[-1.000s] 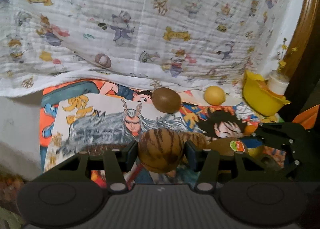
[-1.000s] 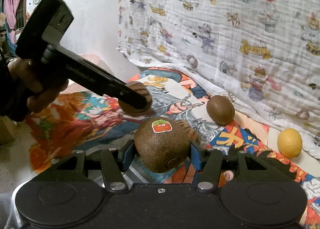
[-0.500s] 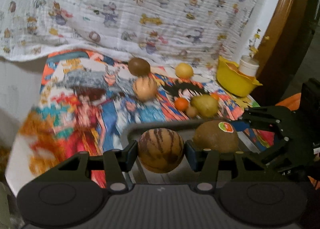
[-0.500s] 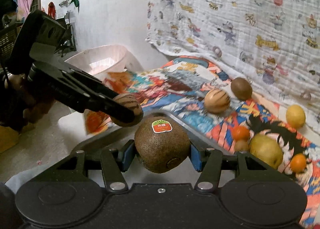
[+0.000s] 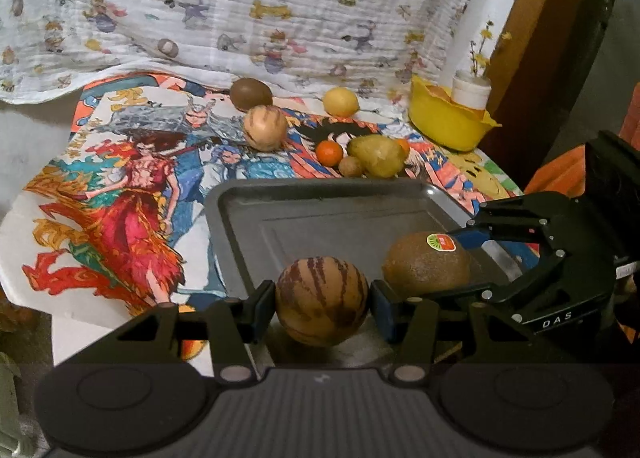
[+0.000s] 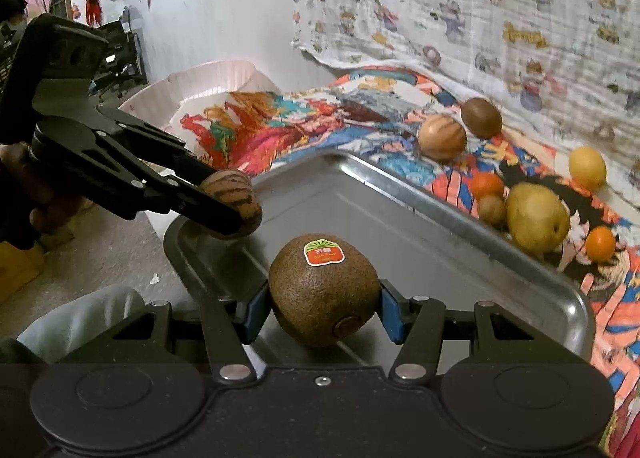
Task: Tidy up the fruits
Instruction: 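Carry the striped fruit with the left tool while the right tool carries the kiwi to the tray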
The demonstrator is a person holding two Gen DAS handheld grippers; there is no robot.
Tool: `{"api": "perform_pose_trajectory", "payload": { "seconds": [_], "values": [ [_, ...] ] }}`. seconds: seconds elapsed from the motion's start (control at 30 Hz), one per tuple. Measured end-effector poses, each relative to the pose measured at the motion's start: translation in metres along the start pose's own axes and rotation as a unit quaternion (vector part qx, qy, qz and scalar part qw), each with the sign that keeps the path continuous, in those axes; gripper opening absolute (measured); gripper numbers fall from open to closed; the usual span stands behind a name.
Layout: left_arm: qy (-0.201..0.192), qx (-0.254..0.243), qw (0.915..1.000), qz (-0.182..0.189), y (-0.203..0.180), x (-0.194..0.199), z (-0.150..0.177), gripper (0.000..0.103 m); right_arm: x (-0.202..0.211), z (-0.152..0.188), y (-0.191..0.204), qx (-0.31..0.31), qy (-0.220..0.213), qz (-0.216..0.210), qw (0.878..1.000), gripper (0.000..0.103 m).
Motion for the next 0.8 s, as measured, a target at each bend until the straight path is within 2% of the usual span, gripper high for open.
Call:
{"api": "perform_pose_trajectory", "payload": {
  "seconds": [0.4,0.63,0.8],
  "values": [
    [0.011,-0.014,0.9997,-0.014,-0.008,-0.006,0.006,0.056,-0.002,0.009,0.000,-0.003,0.003,-0.003,1.000,0.059],
    [0.015,0.001,0.9999,-0.001,-0.005,-0.004,0.006,0.056,-0.003,0.011,-0.001,-0.009,-0.004,-0.003,1.000,0.060],
    [0.017,-0.005,0.9998,-0.004,-0.007,-0.004,0.008,0.061,-0.004,0.014,-0.001,-0.015,-0.004,0.000,1.000,0.069]
  ]
}}
Point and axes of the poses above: each gripper's, at about its wrist camera, not at the fingertips, and x roughly against the way its jaws point, y to its left, z to its underside, the point moved 3 cm from there along -x, roughly the way its jaws point, and after that the axes turned 11 degrees about y, right-handed, at the moved point
